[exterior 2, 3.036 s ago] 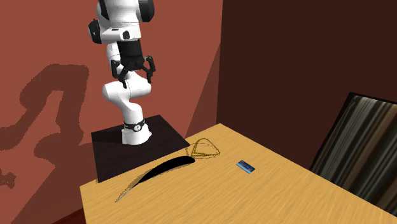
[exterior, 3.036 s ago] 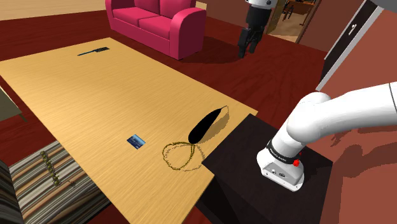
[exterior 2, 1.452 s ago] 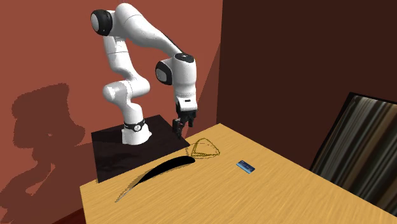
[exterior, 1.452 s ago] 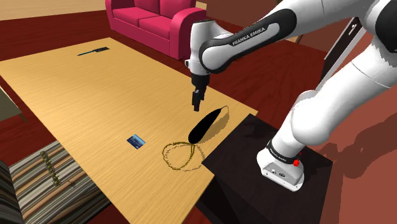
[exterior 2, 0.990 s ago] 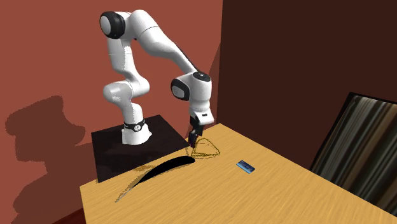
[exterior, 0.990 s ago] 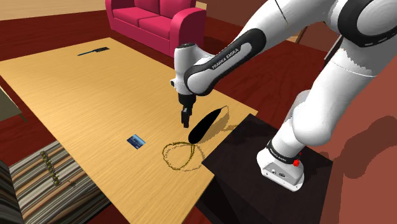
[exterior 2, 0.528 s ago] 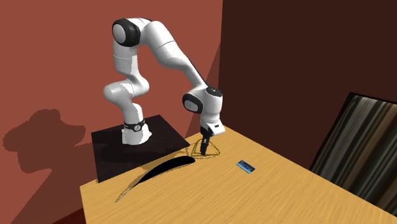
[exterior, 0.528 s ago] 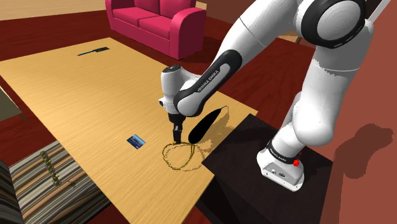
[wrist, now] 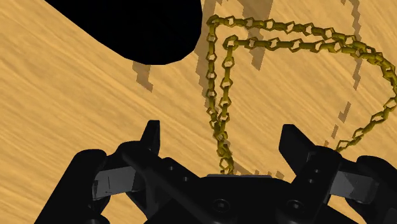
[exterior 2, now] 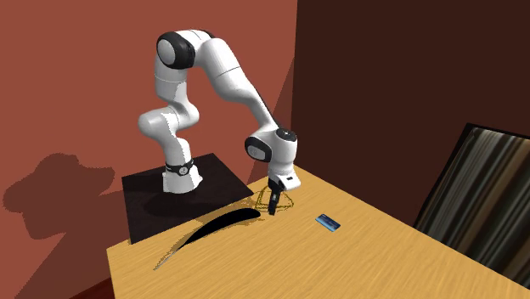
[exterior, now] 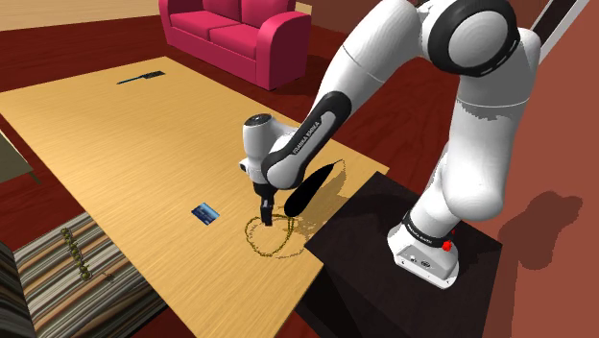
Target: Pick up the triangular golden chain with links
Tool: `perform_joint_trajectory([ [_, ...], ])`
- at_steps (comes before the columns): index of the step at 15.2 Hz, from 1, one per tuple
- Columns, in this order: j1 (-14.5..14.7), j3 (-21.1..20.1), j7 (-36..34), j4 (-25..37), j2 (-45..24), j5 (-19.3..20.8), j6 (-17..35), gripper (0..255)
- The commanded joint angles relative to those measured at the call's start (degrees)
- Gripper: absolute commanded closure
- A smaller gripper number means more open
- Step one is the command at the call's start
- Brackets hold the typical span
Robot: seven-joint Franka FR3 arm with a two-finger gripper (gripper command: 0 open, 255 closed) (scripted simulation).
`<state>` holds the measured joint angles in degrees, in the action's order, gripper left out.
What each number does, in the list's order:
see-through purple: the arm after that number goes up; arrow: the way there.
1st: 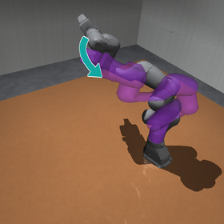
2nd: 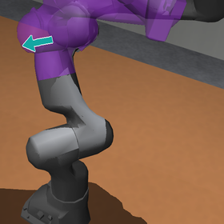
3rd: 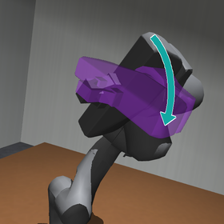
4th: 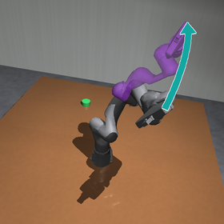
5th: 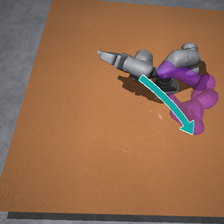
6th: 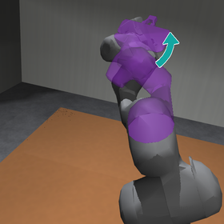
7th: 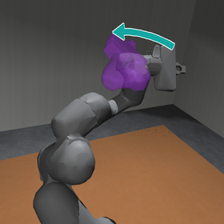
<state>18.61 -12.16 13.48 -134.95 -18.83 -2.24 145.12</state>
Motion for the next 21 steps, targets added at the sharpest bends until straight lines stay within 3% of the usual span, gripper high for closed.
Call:
perform_joint_trajectory([
  [1,0.05,0.09,-0.03,0.09,-0.56,0.14,0.5,0],
  [2,0.01,0.11,0.04,0.06,-0.57,0.14,0.54,255],
  [11,0.05,0.09,-0.03,0.09,-0.56,0.14,0.5,255],
  [21,-0.67,-0.84,0.72,-0.14,6.84,-1.63,-6.56,255],
])
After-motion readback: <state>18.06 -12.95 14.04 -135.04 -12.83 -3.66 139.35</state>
